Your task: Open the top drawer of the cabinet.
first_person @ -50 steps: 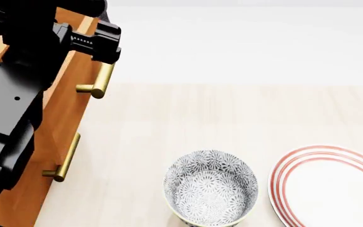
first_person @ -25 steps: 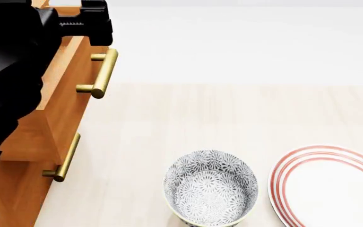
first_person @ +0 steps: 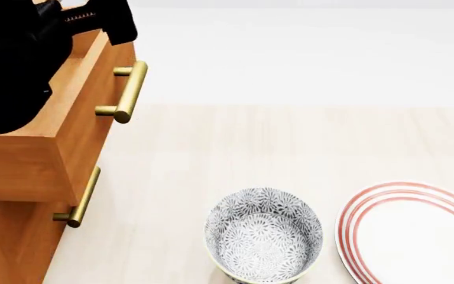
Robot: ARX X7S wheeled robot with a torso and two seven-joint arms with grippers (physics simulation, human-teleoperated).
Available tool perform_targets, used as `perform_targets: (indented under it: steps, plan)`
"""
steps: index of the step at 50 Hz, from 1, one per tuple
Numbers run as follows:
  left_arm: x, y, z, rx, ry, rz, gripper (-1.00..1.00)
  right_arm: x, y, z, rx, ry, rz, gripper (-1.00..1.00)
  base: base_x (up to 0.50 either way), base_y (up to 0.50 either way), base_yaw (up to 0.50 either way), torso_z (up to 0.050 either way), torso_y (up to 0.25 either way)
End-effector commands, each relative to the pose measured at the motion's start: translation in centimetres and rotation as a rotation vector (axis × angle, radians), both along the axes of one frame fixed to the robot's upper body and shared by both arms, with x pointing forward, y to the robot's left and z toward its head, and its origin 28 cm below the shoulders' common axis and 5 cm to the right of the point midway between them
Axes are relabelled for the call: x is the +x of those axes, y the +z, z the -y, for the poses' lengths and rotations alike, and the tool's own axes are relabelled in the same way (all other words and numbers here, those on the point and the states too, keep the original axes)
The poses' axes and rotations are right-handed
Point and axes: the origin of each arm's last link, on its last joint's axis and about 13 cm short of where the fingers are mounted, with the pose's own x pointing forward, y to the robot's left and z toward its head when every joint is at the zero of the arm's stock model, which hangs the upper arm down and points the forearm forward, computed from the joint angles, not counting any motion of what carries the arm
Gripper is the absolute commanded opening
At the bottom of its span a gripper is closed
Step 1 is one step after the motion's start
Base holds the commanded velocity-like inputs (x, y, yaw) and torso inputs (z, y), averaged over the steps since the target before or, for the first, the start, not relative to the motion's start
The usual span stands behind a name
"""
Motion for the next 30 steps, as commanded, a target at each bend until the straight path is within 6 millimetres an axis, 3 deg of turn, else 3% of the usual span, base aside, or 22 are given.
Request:
perform_targets:
  steps: [1,30]
  plan:
    - [0.0,1.0,0.4,-0.105,-0.015,-0.052,1.0,0.1,0.2,-0.1,0.005,0.006,0.014,1.0,0.0,0.0,0.0,0.0,0.0]
    - [0.3,3.3,0.9,-0.304,-0.049,-0.228,1.0,0.3,0.3,0.0,0.008,-0.005,0.01,1.0,0.0,0.0,0.0,0.0,0.0]
